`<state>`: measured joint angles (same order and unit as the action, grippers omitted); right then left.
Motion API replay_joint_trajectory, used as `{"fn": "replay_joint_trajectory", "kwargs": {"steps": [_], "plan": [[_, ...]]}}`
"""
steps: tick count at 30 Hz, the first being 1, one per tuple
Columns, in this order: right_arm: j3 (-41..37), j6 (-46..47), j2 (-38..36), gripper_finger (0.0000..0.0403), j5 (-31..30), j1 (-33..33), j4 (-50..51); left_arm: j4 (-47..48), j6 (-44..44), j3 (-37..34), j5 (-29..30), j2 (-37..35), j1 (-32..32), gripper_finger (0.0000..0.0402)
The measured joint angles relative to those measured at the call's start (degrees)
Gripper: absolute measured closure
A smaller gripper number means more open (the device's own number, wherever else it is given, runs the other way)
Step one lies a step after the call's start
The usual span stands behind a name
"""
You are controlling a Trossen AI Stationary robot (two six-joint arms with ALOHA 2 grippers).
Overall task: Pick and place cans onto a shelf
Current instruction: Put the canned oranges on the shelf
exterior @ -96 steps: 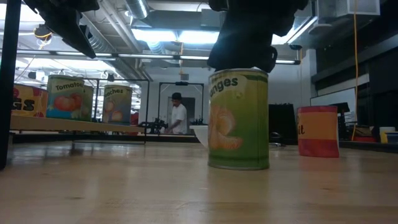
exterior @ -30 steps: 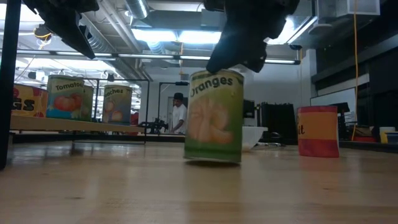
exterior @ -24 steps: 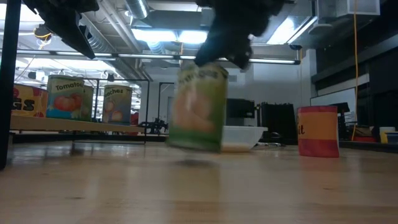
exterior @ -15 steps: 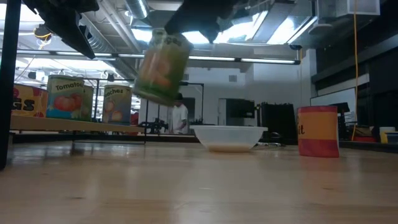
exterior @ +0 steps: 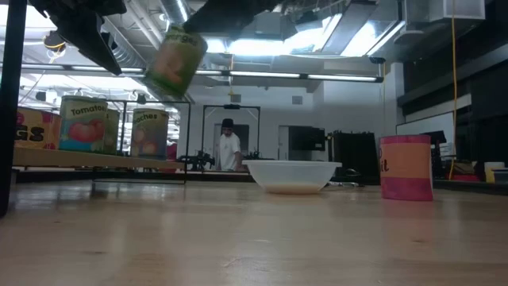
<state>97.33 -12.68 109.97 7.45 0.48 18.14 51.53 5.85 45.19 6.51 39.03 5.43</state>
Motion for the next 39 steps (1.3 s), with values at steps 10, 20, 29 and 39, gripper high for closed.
{"fn": "replay_joint_trajectory", "kwargs": {"steps": [10,20,29,39], "plan": [[13.1,-5.1,11.2,0.0403,2.9,1.7,4.9,0.0,0.0,0.0,0.0,0.0,0.0,0.0288],[15.9,-5.8,17.2,0.0403,3.3,2.7,5.5,0.0,-0.4,0.0,0.0,0.0,0.0,0.0288],[15.9,-5.6,18.7,0.0403,6.2,3.2,5.3,0.0,-0.4,0.0,0.0,0.0,0.0,0.0288],[15.9,-5.6,18.7,0.0401,6.2,3.2,5.3,0.0,-0.4,0.0,0.0,0.0,0.0,0.0288]]}}
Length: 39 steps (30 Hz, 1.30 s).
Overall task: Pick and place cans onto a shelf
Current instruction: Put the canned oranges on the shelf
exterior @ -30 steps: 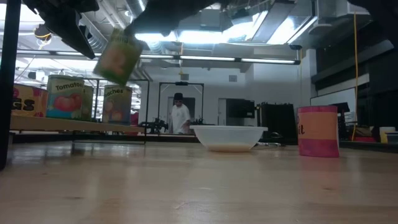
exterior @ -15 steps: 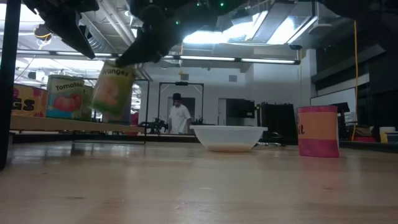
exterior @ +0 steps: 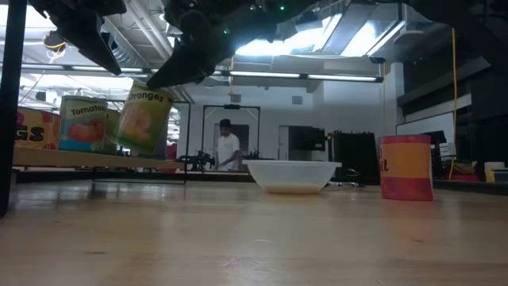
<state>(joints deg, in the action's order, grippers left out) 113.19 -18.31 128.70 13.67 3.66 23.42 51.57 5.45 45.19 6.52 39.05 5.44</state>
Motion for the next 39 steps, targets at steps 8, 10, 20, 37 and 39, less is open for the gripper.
{"fn": "replay_joint_trajectory", "kwargs": {"steps": [8,10,20,37,39], "plan": [[0.0,0.0,0.0,0.0397,0.0,0.0,0.1,0.0,0.0,0.0,0.0,0.0,0.0,0.0288],[0.0,0.0,0.0,0.0397,0.0,0.0,0.1,0.0,0.0,0.0,0.0,0.0,0.0,0.0288],[0.0,-0.2,0.0,0.0396,0.0,0.0,0.1,0.0,0.1,0.0,0.0,0.0,0.0,0.0288],[0.0,-0.2,0.0,0.0379,-0.1,0.0,0.0,0.0,0.1,0.0,0.0,0.0,0.0,0.0288],[0.0,-0.2,0.0,0.0369,-0.1,0.0,0.0,0.0,0.1,0.0,0.0,0.0,0.0,0.0288]]}}
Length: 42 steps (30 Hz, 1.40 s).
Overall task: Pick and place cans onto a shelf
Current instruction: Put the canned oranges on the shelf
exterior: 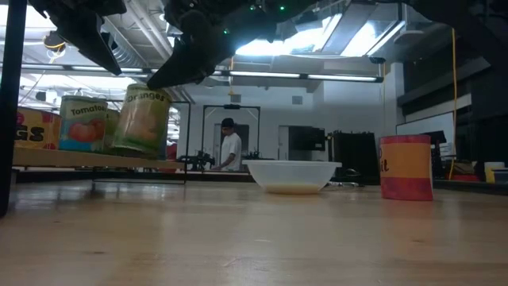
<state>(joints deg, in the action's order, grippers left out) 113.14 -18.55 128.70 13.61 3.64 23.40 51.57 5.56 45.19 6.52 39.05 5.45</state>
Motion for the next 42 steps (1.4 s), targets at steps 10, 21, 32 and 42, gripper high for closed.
{"fn": "replay_joint_trajectory", "kwargs": {"steps": [10,21,32,42], "plan": [[0.0,0.0,0.0,0.0356,0.0,0.0,0.0,0.0,0.0,0.0,0.0,0.0,0.0,0.0288],[-0.1,0.0,-1.0,0.0356,-0.1,-0.3,1.0,0.0,0.0,0.0,-0.1,0.0,0.0,0.0288],[0.0,0.0,-4.9,0.0356,-13.0,0.3,4.2,-2.7,3.0,-0.7,-9.6,0.1,-0.2,0.0288],[0.1,0.3,-3.0,0.0356,-14.0,1.6,5.2,-7.5,5.5,-5.0,-10.3,2.8,-5.4,0.0288]]}}
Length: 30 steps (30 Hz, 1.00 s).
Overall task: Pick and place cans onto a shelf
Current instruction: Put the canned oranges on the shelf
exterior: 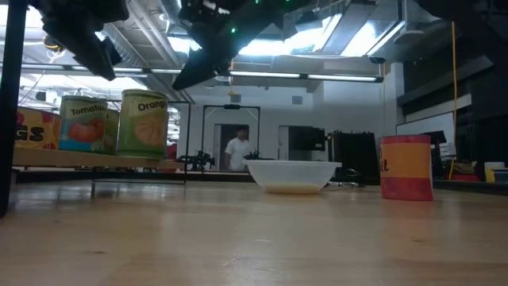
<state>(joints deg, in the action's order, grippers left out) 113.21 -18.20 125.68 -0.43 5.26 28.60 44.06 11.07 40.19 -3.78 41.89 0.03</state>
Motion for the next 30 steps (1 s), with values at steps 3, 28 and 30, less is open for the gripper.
{"fn": "replay_joint_trajectory", "kwargs": {"steps": [3,28,30], "plan": [[-0.1,0.1,1.5,0.0356,0.1,0.1,0.1,-2.1,0.8,-1.6,0.8,1.5,-1.3,0.0288],[-0.1,0.1,3.7,0.0356,4.3,0.1,-0.2,-2.0,1.0,-2.5,19.1,6.0,-3.0,0.0288],[-0.1,0.1,3.7,0.0356,4.4,0.1,-0.2,-1.8,1.0,-2.5,19.7,6.0,-3.0,0.0288]]}}
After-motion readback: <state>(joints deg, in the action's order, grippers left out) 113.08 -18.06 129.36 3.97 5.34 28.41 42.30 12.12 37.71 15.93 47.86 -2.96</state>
